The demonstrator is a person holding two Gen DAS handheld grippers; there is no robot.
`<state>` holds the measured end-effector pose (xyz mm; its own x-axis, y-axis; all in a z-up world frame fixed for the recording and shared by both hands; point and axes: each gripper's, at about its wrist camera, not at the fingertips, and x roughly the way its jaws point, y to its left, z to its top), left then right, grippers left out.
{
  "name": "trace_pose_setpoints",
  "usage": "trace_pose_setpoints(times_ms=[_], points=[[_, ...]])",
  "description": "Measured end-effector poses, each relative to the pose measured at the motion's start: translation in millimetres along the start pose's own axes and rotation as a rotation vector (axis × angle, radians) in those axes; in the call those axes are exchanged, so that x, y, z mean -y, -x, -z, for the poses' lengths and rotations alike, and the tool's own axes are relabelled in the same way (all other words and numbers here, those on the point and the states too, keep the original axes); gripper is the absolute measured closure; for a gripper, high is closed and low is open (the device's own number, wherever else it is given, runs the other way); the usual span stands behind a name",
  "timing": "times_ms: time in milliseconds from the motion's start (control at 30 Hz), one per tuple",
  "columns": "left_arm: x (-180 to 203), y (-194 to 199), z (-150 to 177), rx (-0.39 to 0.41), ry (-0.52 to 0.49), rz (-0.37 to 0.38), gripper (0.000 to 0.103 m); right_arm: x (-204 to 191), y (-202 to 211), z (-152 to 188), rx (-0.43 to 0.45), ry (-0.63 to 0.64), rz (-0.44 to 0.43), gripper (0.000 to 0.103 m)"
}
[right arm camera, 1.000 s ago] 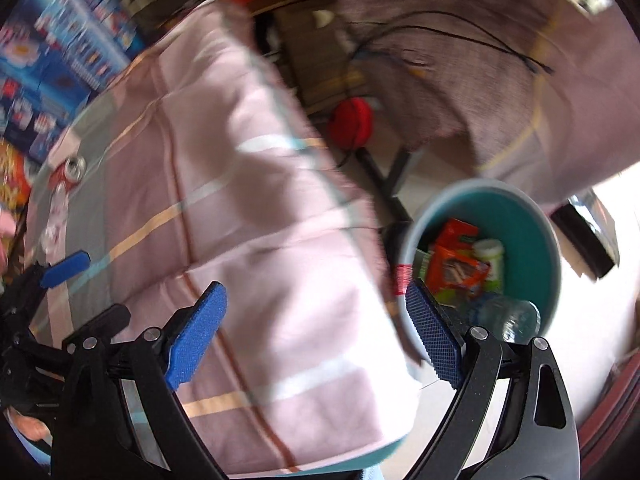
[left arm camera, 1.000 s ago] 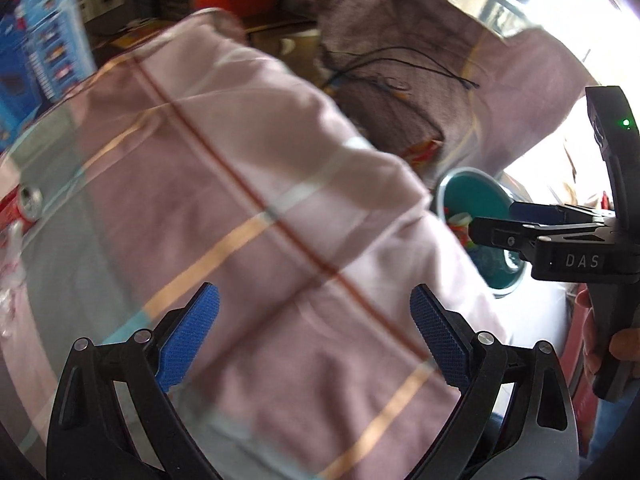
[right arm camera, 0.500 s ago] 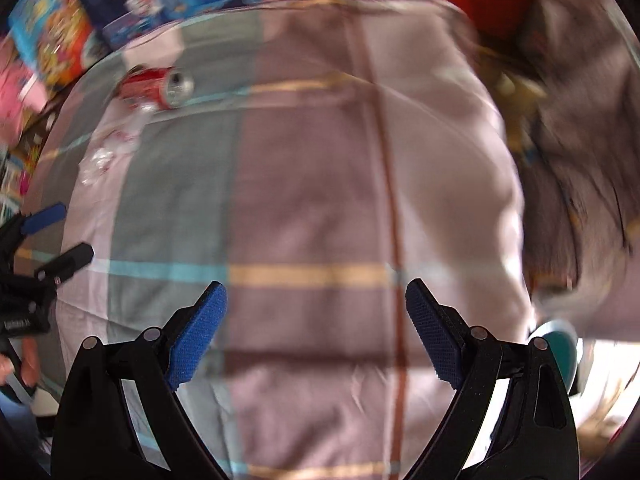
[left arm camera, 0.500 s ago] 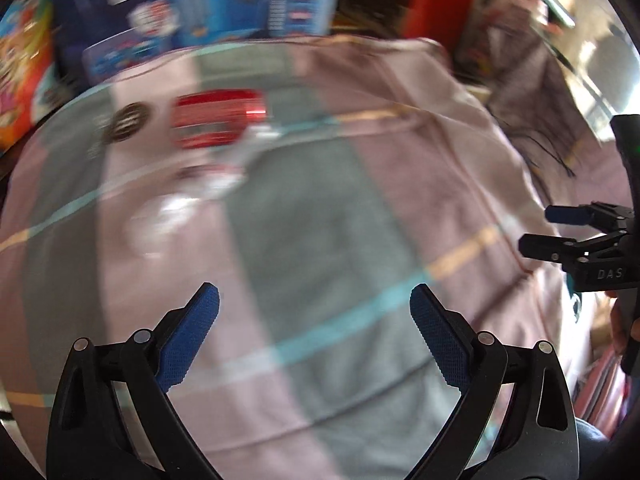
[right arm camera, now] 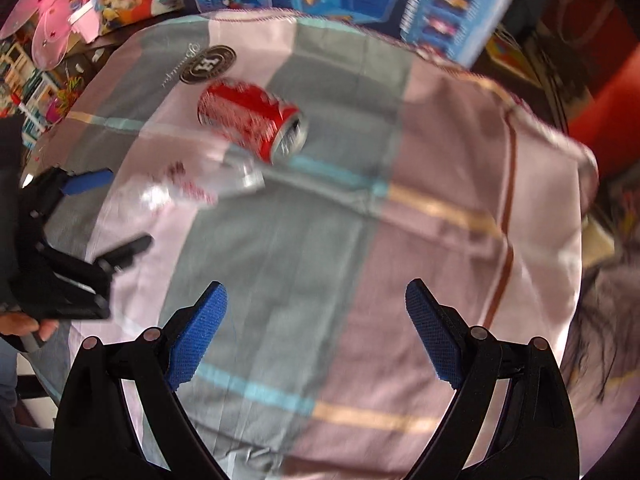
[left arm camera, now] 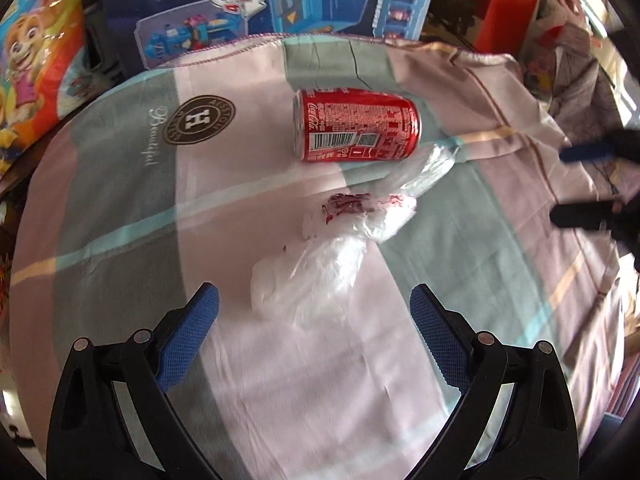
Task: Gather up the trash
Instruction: 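Grasp the clear plastic bag with the left gripper while the right grasps the red Coke can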
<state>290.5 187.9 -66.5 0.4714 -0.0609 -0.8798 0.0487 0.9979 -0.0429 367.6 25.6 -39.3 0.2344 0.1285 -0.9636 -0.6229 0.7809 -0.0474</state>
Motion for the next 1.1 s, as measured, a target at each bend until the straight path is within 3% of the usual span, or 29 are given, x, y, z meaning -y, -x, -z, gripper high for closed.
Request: trace_pose_setpoints(times_ms=[133, 200, 233, 267, 367, 633, 800, 867, 1000, 1100], points=[[-2.2, -13.2, -4.8, 0.007, 0.003, 0.020, 0.011, -8.3, -8.7, -29.2, -0.014, 0.079, 0.036, 0.016], [-5.0, -18.0, -7.8, 0.008, 0.006, 0.030, 0.023, -13.0, -15.8, -43.9, -0.024, 0.116, 0.043, 0.016], [-7.0, -20.6, -8.7, 0.004, 0.012, 0.038, 0.039, -14.6, -18.6, -49.1, -0.025, 0.127, 0.045, 0.016], [-8.6, -23.9, -9.5, -0.005, 0.014, 0.042, 0.049, -17.5, -22.7, -57.6, -0.024, 0.143, 0.047, 0.016], [-11.8, -24.2, -11.2, 0.007, 0.007, 0.045, 0.062, -27.4, -32.3, -78.4, -0.023, 0.183, 0.030, 0.016], [-43.4, -13.8, -4.7, -0.006, 0.052, 0.050, 0.065, -55.5, -61.9, -118.8, -0.038, 0.315, 0.020, 0.016], [-57.9, -12.0, -0.1, -0.013, 0.076, 0.024, 0.059, -57.6, -88.4, -133.4, -0.082, 0.343, 0.030, 0.029], [-59.3, -13.3, 0.8, -0.017, 0.077, 0.027, 0.051, -59.1, -98.4, -133.4, -0.107, 0.349, 0.025, 0.044], [-55.1, -18.3, -3.9, -0.003, 0.067, 0.011, 0.050, -62.5, -100.1, -126.0, -0.090, 0.352, 0.033, 0.049], [-54.0, -19.5, -7.2, 0.009, 0.081, 0.006, 0.065, -53.9, -90.3, -118.2, -0.067, 0.306, 0.039, 0.051]])
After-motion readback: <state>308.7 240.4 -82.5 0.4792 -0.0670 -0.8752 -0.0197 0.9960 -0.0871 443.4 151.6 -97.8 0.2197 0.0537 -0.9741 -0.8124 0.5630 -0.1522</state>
